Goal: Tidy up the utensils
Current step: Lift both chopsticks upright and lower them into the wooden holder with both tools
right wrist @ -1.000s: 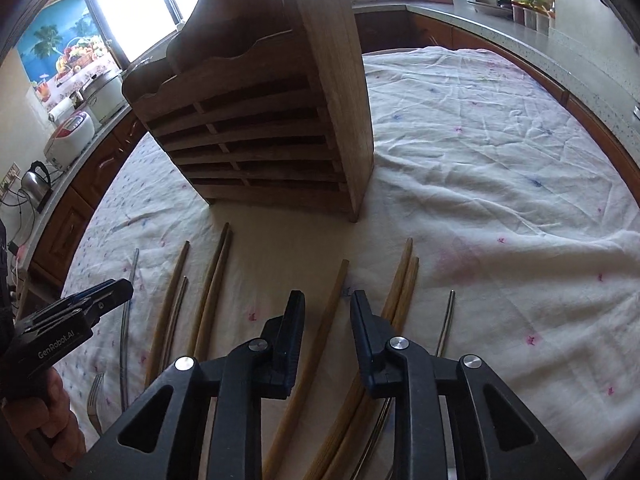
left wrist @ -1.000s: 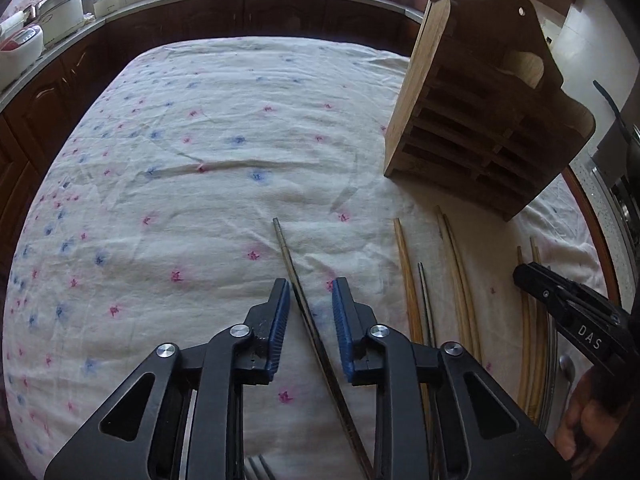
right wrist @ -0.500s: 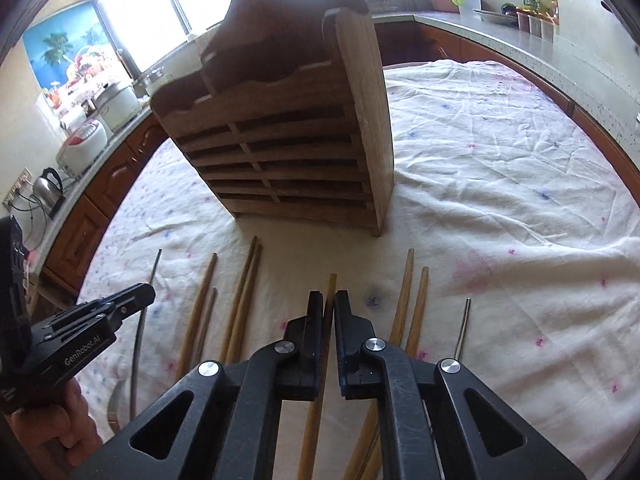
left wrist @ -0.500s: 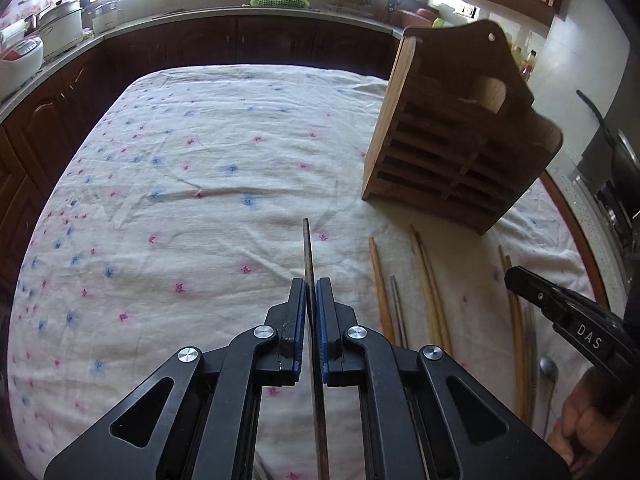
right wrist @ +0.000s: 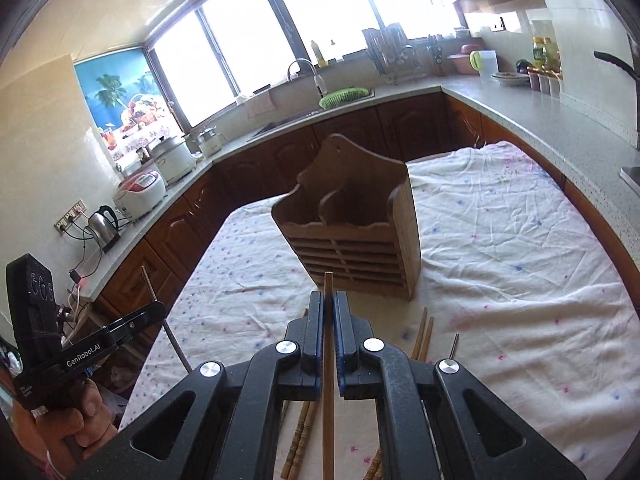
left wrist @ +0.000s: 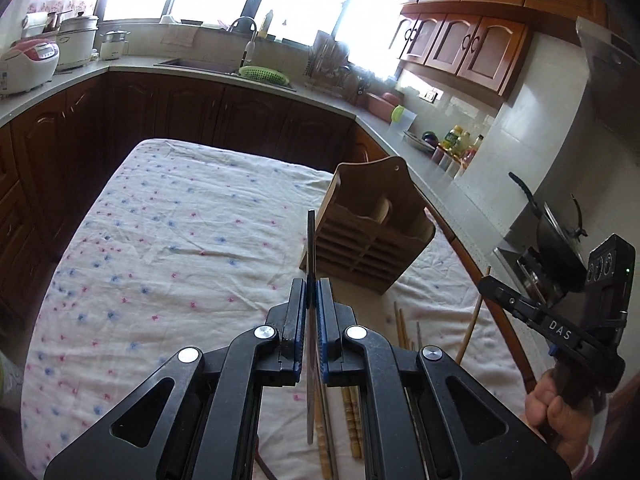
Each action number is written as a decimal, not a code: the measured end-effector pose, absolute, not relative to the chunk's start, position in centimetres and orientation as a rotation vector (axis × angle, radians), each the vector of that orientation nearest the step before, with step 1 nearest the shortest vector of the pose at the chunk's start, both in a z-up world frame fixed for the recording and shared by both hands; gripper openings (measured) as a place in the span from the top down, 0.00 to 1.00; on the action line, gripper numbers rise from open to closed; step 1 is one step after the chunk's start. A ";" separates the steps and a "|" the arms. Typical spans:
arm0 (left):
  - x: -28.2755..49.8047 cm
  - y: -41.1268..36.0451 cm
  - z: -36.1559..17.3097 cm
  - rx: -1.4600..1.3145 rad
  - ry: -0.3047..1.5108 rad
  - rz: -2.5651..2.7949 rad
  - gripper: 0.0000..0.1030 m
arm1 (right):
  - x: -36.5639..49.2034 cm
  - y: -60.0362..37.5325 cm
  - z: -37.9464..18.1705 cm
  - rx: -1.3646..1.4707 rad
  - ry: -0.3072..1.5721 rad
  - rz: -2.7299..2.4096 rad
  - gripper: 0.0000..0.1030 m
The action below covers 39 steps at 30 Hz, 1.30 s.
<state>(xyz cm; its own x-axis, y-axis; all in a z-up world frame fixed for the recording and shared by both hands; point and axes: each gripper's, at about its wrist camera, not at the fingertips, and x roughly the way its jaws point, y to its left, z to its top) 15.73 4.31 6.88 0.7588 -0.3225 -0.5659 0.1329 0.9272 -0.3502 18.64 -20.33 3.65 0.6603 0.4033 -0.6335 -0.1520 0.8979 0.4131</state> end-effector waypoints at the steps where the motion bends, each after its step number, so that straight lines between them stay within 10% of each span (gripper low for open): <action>1: 15.3 4.4 7.3 -0.299 0.656 -0.256 0.96 | 18.4 -20.5 4.2 0.343 0.773 0.322 0.95; 39: 24.6 2.2 18.6 -0.341 0.331 -0.293 0.96 | 27.3 -26.4 15.3 0.371 0.407 0.196 0.95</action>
